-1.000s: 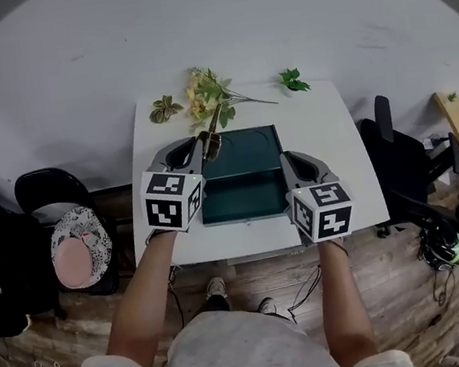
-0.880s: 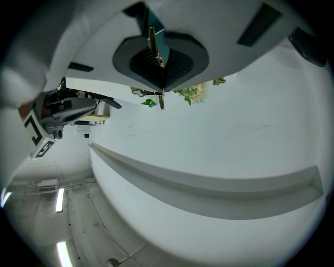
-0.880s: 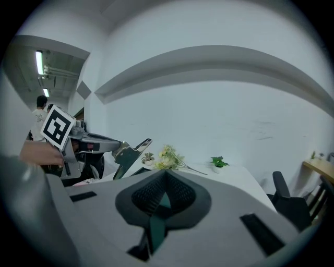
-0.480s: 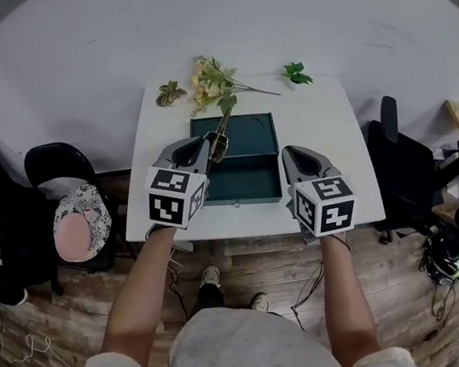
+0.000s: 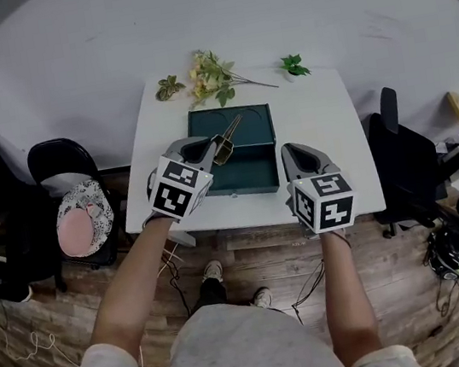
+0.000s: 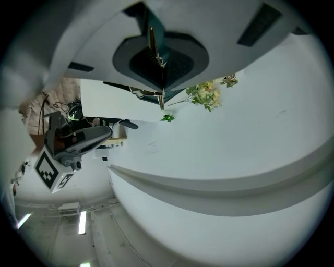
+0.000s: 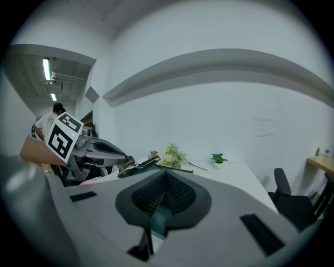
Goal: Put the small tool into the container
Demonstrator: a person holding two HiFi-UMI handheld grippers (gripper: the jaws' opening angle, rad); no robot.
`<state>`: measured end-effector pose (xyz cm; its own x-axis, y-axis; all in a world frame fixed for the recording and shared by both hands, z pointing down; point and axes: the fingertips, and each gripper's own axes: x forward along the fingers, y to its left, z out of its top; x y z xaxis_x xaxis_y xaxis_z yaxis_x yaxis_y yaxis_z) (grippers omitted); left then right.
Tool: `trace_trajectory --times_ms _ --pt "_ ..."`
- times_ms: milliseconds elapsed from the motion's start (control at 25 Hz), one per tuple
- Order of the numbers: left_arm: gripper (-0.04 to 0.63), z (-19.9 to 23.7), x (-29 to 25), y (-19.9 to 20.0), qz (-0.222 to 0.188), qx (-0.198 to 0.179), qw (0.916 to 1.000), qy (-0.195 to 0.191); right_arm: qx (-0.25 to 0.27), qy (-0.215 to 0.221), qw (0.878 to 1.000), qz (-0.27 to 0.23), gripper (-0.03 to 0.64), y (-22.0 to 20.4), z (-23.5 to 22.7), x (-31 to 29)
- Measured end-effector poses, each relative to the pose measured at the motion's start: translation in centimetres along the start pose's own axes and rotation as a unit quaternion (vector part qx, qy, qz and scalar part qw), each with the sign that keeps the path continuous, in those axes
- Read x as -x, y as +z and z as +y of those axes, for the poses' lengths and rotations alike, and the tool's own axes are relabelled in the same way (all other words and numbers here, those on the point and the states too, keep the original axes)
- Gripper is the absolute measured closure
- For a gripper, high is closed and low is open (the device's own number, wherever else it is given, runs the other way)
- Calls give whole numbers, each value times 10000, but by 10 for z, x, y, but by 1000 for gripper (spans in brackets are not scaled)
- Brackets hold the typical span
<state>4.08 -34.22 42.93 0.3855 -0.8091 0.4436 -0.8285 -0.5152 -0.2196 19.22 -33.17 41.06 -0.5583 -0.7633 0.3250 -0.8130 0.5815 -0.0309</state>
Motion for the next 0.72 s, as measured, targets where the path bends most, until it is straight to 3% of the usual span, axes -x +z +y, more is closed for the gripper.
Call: trace_trajectory --times_ms 440,720 --pt "592 -27 -21 -17 535 -820 9925 -734 -79 -113 9999 88 612 -10 -2 5" --pt "591 -43 -37 -30 950 -1544 9759 -1216 -129 -286 9994 171 612 -16 -8 5"
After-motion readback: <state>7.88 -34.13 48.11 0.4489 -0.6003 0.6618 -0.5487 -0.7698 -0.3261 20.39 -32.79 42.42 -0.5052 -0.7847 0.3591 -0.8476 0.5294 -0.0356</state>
